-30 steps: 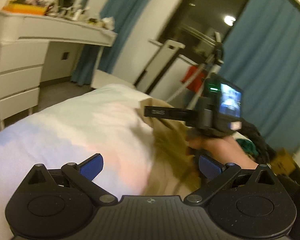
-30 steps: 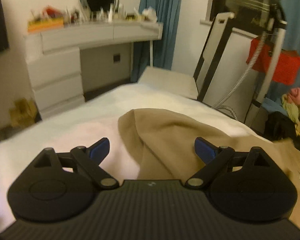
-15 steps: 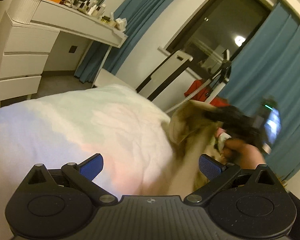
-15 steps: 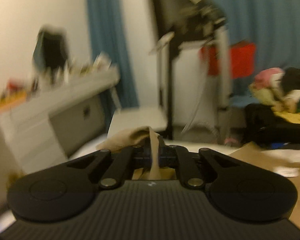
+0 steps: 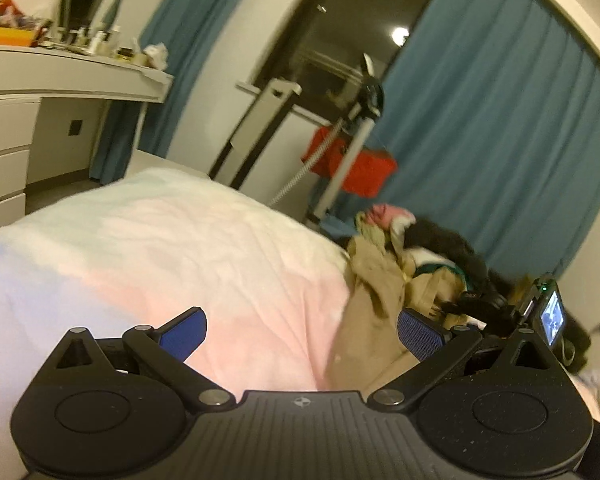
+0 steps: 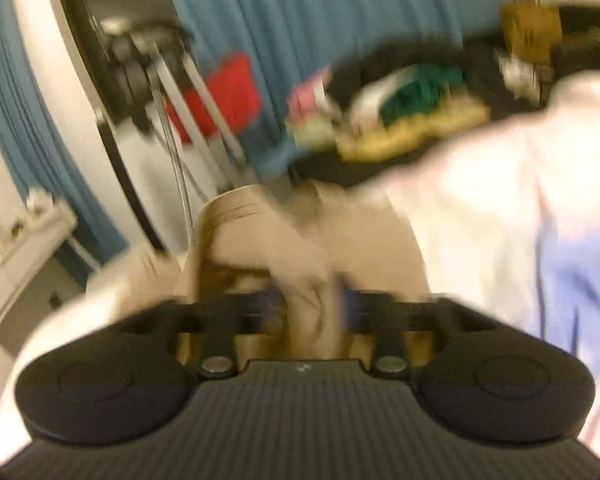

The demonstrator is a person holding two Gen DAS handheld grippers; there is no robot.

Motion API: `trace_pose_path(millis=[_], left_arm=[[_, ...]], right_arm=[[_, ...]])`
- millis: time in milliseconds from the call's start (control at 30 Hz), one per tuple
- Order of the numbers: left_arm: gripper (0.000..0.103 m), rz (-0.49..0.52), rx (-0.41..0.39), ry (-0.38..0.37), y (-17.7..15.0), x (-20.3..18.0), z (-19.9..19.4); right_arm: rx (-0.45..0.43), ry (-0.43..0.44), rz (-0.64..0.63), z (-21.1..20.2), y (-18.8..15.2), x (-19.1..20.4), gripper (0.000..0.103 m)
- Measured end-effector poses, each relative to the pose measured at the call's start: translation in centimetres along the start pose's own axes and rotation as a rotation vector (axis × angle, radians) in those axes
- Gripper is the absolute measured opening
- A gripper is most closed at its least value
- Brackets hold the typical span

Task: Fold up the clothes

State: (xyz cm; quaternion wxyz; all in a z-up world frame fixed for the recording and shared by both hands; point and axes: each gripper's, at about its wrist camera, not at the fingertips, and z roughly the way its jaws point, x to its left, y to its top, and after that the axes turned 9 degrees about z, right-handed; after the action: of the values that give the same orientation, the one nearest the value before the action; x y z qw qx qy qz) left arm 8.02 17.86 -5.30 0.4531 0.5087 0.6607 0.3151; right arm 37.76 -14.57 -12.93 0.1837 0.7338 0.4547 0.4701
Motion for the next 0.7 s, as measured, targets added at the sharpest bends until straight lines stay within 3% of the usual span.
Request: trace_pose_path(millis=[33,300,433,600,700], left_arm=[[0.102,0.008,0.011,-0.007,-0.2,-0.3,0.4],[0.102,0.085,0.034,-0.035,-0.8,-1.9,1.6],[0.102,0.117,0.034,-0.053,-0.6,-2.1,0.5],[0.102,0.12,0.061,-0.069,0.3,-1.9,-2.2],[0.101,0.137,0.098,-0.018,1.3,-1.0,-4.9]], right_arm=[[0.001,0.015,-0.015,-0.6,-0.3,-0.3,0.09],[0.002,0.133,-0.203,-11.2,-2.4,1.7,0.088],[0.032,0.175,-0.196,-19.0,-4.8,0.7,0.088],[0.047,0.156,-0.145,-26.4,-7.9,-3.1,0.088],[0.042,0.124,-0.065,-29.0,-8.6,-5.0,0.088]])
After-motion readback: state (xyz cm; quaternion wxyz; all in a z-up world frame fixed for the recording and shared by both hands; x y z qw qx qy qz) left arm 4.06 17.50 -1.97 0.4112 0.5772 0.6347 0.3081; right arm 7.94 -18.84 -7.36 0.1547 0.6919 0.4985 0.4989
